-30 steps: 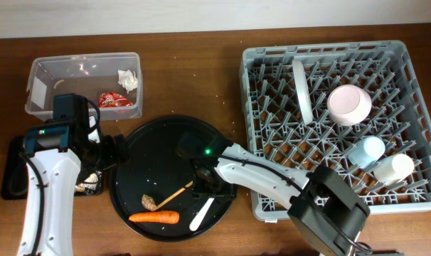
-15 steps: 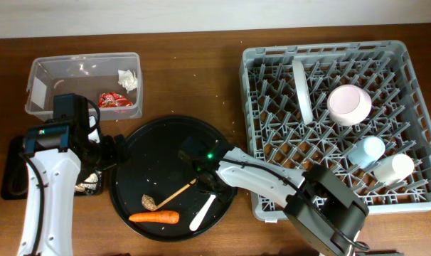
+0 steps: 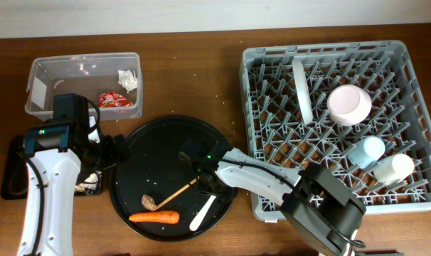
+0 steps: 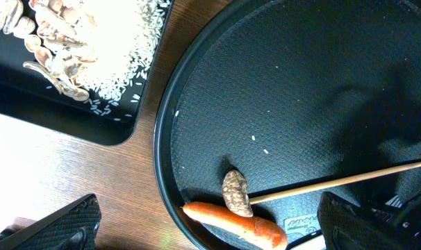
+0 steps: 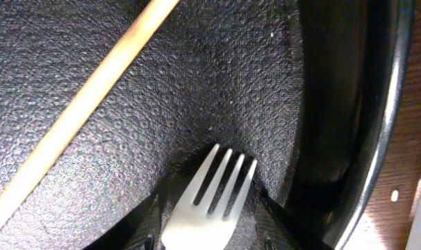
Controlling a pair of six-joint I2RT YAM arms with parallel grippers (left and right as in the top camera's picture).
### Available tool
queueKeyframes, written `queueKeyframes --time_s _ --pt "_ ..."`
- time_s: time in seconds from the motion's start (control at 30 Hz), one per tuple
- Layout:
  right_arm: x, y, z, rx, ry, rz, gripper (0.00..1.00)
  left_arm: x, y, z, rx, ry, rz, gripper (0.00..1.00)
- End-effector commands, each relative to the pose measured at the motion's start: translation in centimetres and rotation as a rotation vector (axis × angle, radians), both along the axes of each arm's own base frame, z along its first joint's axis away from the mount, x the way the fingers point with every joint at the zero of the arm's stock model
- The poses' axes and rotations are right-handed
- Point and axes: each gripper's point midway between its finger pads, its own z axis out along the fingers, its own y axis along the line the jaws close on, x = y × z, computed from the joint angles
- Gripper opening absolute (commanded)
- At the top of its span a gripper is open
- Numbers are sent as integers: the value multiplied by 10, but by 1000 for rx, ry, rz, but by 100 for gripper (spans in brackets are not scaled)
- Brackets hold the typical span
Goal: Sort waste into correct bins and load items into the dishwasher rack
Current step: 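Move the right gripper down onto the white fork on the round tray, then lift the white fork with the right gripper and place it in the rack, then move the right gripper down onto the wooden chopstick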
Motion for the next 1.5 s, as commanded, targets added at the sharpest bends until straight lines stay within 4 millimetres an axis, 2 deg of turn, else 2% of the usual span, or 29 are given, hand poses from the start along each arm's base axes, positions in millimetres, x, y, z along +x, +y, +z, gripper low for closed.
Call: queueKeyframes --time_s 0.0,0.1,0.17,0.2,0.43,0.5,0.57,0.6,0.67,0.77,0.8,0.87,0.97,1.13,1.2,1.23,1.33,1.4,1.47 --pt "-2 1 -4 -3 16 16 47 0 2 0 4 3 19 99" --pt "11 13 11 41 -27 60 44 0 2 0 4 4 19 99" --pt "15 18 16 53 -43 62 29 0 2 0 4 4 19 99" --pt "16 19 16 57 -46 62 27 0 2 0 4 3 19 99" --pt "18 19 17 56 -57 63 26 1 2 0 4 3 19 99" --pt "23 17 26 65 -71 84 25 0 2 0 4 4 19 99" --pt "34 15 51 90 -105 120 22 0 2 0 4 4 19 99" --pt "44 12 79 118 -150 179 22 0 2 0 4 4 19 99" --pt "53 2 109 125 -197 237 22 0 2 0 4 4 19 99" --pt "74 -38 169 124 -317 285 23 0 2 0 4 4 19 99" --pt "82 -63 184 111 -353 319 23 0 2 0 4 4 19 99" --pt "86 -100 181 56 -307 326 23 0 2 0 4 4 19 99" --pt "89 -123 158 21 -240 268 23 0 2 0 4 4 19 99" --pt "91 -128 109 -7 -171 259 23 -1 2 0 4 8 19 99" --pt "91 -128 99 -12 -159 260 24 -1 2 0 4 8 19 99" --pt "91 -129 99 -16 -160 259 24 -1 2 0 4 8 19 99" --pt "93 -131 102 -27 -169 257 44 -1 2 0 4 8 19 99" --pt "96 -130 118 -20 -190 256 49 -1 2 0 4 8 19 99" --pt "102 -125 154 8 -250 255 50 0 2 0 4 7 19 99"
